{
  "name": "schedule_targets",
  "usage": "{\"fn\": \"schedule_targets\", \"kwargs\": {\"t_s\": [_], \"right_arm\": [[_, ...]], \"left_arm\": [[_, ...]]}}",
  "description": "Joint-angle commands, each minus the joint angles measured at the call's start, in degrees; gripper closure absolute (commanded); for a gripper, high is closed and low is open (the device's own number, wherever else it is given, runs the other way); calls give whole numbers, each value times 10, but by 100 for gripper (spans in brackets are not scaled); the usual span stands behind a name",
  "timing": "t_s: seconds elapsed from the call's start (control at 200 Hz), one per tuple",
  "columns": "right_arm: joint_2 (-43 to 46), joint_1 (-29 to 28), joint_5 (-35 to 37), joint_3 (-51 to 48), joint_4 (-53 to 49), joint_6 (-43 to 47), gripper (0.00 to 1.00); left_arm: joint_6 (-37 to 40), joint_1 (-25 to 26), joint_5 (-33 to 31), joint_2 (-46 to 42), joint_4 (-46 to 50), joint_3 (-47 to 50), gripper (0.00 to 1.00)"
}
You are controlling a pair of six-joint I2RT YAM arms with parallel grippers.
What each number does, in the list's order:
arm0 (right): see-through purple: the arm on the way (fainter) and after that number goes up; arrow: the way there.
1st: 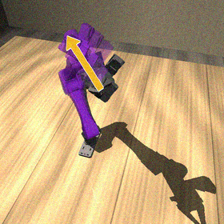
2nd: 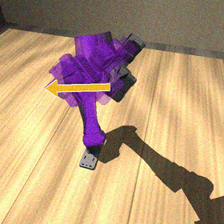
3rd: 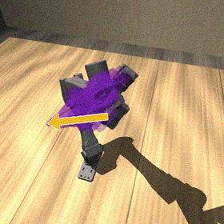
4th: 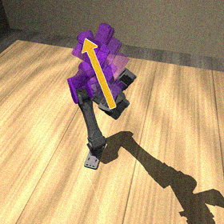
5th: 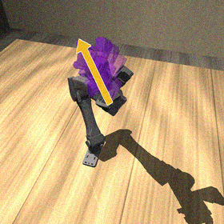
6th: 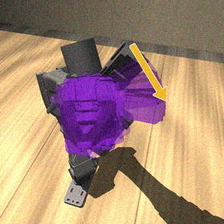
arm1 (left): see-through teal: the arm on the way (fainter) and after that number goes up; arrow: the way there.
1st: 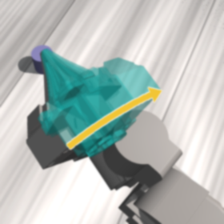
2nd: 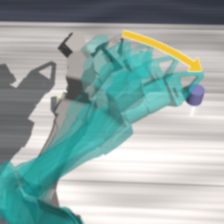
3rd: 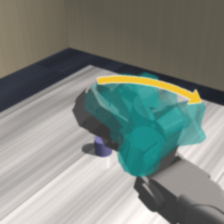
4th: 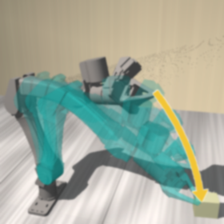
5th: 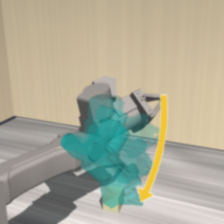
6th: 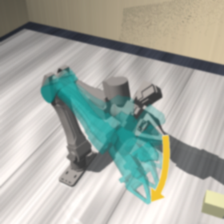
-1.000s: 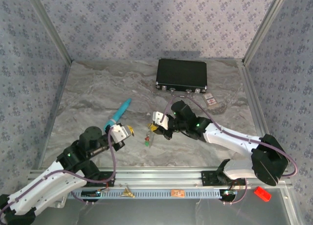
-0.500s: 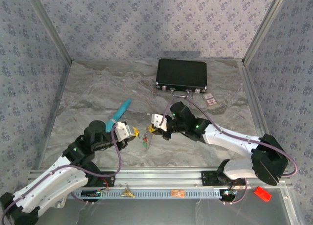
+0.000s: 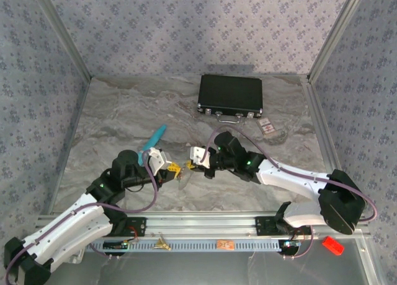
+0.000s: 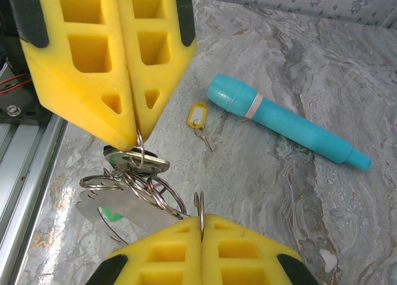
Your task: Put the keys on the keyring
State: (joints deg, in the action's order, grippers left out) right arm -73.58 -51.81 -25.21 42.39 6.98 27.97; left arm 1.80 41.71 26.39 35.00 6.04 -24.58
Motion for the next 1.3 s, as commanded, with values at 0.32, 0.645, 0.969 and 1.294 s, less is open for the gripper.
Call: {"fn": "schedule_targets", "kwargs": {"t_s": [0.32, 0.645, 0.969, 1.294], "right_arm": [[-1, -23, 18, 11, 8, 22, 100], [-8, -30, 45, 18, 3, 25, 100], [-17, -39, 43, 23, 13, 21, 100], [-18, -40, 33, 25, 19, 12, 100]], "left_arm": [[-7, -5, -26, 5, 6, 3, 100], [13, -11, -21, 0, 34, -10, 100], [-42, -10, -3, 7, -41, 23, 100], [-58, -11, 2, 3, -59, 33, 100]]}}
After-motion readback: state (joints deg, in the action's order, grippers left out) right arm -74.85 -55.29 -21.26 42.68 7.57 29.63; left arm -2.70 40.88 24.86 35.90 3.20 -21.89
